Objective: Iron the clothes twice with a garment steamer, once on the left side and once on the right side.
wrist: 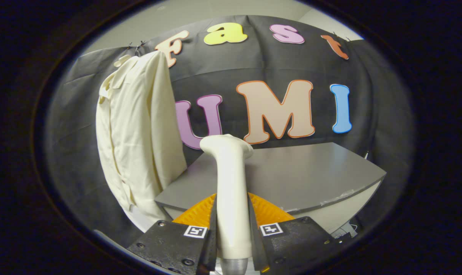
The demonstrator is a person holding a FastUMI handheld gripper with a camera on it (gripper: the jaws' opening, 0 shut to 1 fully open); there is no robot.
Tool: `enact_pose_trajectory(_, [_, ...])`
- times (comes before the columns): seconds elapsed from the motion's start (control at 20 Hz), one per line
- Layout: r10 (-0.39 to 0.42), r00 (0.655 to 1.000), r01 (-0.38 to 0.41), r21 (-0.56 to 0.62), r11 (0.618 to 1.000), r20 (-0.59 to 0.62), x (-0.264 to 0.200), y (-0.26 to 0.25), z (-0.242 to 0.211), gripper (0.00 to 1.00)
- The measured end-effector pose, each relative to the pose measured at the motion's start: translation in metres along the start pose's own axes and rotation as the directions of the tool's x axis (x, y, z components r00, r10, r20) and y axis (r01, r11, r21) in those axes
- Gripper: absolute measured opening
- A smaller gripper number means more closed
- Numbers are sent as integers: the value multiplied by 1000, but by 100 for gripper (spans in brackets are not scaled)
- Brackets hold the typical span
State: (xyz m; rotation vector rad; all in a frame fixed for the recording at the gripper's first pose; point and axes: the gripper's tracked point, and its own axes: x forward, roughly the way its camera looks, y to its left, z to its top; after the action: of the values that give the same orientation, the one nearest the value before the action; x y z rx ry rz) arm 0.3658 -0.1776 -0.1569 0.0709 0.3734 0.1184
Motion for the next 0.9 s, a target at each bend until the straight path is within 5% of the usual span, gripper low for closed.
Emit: enact_pose_trajectory(0.9, [-47,994,47,3,999,97,-124,329,28,36])
